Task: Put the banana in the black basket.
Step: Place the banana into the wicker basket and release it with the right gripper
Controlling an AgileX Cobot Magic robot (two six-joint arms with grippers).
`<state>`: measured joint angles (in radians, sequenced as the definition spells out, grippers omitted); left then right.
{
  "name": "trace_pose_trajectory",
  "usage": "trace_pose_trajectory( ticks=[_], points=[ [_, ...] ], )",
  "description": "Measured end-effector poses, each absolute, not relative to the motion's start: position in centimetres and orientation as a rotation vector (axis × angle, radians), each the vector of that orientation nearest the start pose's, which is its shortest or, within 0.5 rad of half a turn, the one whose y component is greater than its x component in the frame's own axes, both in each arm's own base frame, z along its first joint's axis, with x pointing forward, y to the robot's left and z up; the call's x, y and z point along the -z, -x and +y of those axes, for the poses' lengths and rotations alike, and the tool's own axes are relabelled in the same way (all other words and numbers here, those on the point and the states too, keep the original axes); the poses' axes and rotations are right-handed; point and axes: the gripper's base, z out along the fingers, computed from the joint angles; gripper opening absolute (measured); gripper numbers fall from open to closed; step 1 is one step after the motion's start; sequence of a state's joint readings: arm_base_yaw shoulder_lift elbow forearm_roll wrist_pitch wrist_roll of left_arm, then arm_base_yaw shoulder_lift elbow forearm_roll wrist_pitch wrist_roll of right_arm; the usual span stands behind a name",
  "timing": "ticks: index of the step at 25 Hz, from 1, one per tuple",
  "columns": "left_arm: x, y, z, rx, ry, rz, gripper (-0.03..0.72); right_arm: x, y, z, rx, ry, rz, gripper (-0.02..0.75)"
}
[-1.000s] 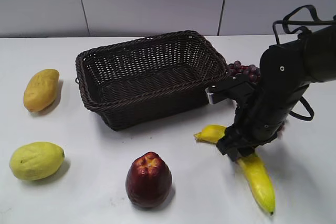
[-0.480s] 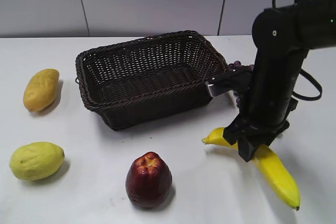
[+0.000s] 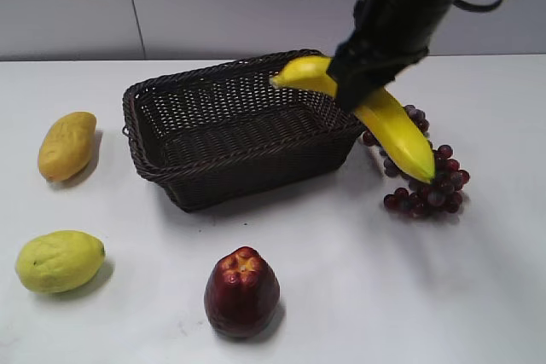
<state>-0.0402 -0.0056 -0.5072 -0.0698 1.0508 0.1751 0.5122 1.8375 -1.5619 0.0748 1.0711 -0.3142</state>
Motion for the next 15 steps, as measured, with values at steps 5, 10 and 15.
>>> trace_pose_trajectory(
  ticks=[5, 10, 15],
  points=[
    [-28.0, 0.7, -0.5, -0.002, -0.220, 2.008, 0.482, -29.3, -35.8, 22.0, -0.113, 1.225, 2.170, 0.349],
    [-28.0, 0.7, -0.5, -0.002, -0.220, 2.008, 0.482, -27.0, -38.0, 23.9, -0.023, 1.325, 1.940, 0.349],
    [-28.0, 0.7, -0.5, -0.002, -0.220, 2.008, 0.482, -23.1, -39.7, 25.8, 0.045, 1.407, 1.812, 0.349]
  ],
)
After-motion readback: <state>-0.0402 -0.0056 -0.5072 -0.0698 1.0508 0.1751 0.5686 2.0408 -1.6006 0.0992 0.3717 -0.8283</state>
